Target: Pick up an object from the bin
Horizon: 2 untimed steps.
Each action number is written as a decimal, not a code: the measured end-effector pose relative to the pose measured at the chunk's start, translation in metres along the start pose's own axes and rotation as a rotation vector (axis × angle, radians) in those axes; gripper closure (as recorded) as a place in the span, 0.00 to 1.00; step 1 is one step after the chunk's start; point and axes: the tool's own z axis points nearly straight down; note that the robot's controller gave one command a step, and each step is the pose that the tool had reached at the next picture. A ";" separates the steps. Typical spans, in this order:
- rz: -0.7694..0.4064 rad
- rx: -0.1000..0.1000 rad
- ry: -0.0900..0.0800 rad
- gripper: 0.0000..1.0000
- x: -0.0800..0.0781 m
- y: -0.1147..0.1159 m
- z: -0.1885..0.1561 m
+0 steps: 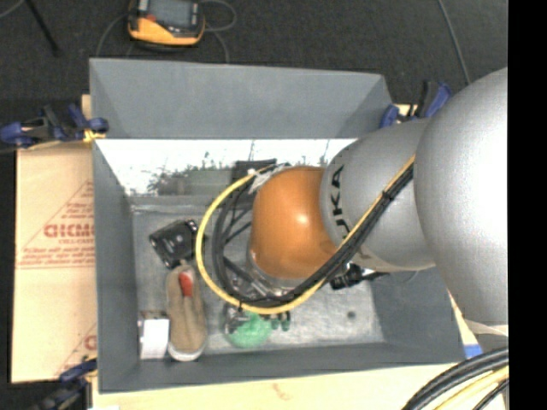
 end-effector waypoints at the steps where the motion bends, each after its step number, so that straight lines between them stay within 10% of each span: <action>1: 0.023 0.002 0.005 1.00 0.002 0.012 -0.069; 2: -0.423 0.000 -0.003 0.00 0.003 -0.034 0.035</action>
Offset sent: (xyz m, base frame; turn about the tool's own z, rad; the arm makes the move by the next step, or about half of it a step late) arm -0.0054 -0.0330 -0.0338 -0.4237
